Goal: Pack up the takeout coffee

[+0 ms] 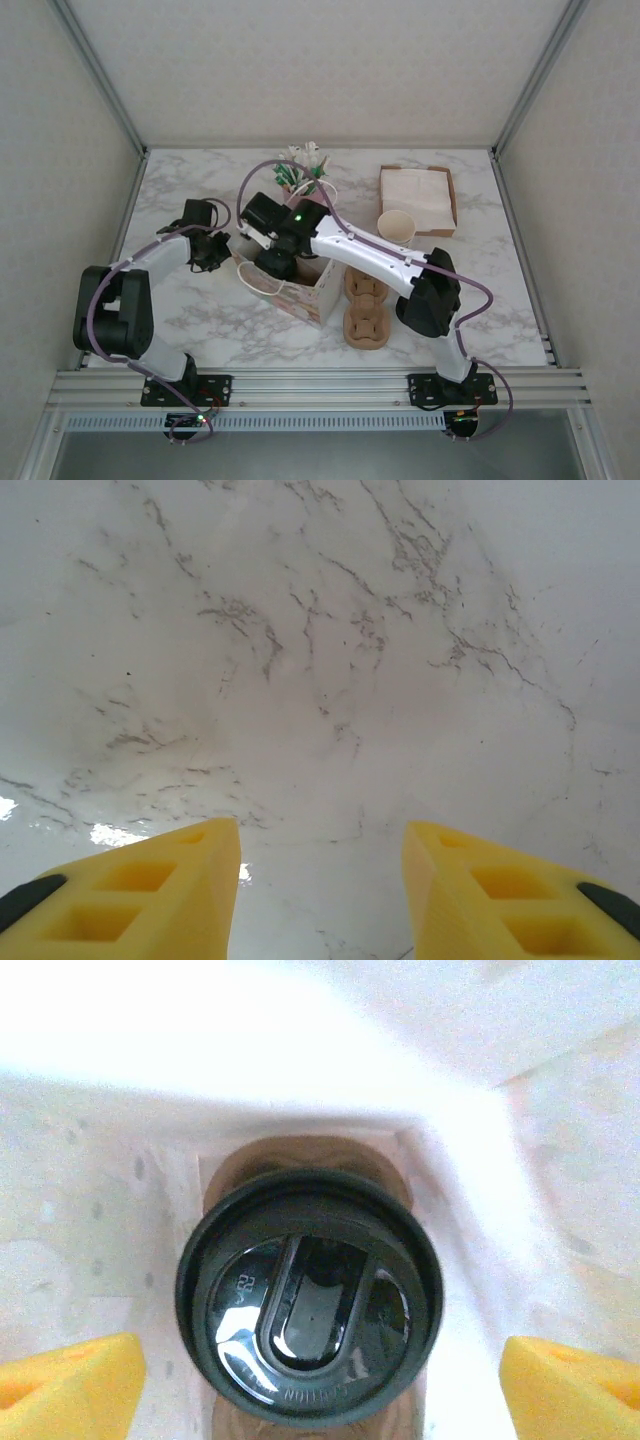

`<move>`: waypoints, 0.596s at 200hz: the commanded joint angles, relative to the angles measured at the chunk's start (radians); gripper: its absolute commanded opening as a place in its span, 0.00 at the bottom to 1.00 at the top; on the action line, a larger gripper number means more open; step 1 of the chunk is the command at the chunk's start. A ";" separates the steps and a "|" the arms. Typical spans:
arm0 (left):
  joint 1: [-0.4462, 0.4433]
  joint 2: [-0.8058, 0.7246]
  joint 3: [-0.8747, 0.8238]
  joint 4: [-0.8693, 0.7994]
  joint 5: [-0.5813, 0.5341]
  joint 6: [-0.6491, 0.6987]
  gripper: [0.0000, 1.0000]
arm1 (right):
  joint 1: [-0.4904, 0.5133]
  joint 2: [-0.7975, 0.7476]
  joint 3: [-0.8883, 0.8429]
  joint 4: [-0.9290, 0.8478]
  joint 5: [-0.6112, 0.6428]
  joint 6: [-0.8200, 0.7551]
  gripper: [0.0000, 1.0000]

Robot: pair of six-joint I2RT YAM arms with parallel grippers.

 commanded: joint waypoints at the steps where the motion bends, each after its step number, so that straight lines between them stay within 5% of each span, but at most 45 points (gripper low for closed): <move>1: -0.007 -0.016 0.027 -0.035 -0.007 -0.003 0.47 | -0.005 -0.021 0.066 -0.047 0.024 0.036 0.95; 55: -0.012 -0.018 0.047 -0.050 -0.014 0.003 0.47 | -0.006 -0.077 0.189 -0.104 0.038 0.086 0.96; 119: -0.011 -0.048 0.102 -0.091 -0.043 0.010 0.47 | -0.024 -0.273 0.214 0.076 0.098 0.156 0.88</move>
